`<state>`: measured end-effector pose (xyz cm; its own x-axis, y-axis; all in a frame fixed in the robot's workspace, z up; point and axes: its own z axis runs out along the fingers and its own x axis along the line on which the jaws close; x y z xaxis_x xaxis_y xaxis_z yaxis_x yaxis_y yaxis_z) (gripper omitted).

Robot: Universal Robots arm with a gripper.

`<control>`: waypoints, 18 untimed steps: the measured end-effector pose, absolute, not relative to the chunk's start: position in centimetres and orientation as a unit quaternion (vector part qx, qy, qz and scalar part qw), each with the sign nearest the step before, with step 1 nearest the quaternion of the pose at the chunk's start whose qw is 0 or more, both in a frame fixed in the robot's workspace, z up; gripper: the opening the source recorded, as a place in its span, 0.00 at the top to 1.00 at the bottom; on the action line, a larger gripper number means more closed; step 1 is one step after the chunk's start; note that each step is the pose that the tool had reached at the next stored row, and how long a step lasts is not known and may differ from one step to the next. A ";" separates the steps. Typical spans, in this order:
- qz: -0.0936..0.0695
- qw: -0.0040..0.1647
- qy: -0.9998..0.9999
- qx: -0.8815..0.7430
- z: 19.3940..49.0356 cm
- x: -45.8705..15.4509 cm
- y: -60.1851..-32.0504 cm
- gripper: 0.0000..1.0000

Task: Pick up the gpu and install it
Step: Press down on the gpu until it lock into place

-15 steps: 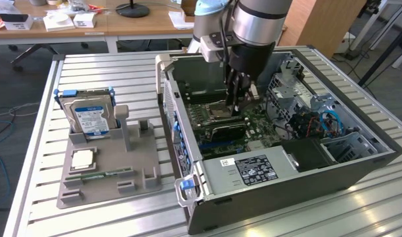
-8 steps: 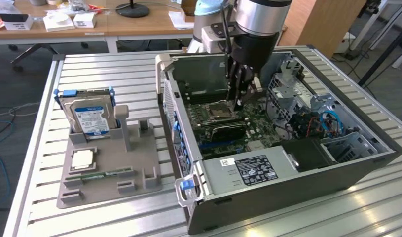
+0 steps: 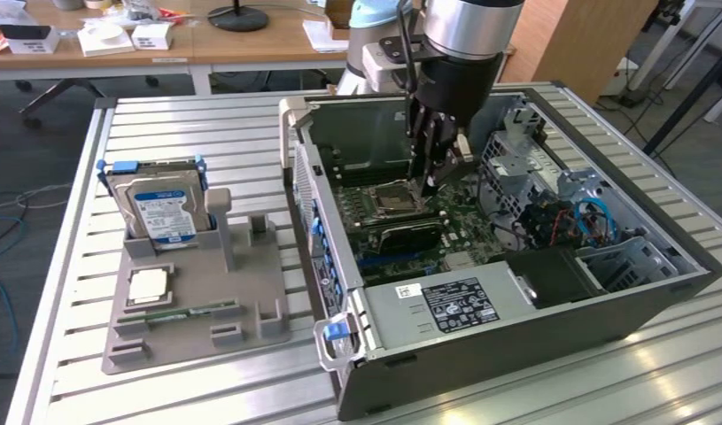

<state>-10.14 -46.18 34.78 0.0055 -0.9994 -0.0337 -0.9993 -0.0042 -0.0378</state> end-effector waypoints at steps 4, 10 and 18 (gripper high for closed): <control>-0.001 0.025 0.705 -0.709 34.8 -10.1 -46.2 0.61; -0.001 0.025 0.705 -0.709 34.8 -10.1 -46.2 0.68; -0.001 0.025 0.705 -0.709 34.8 -10.1 -46.2 0.90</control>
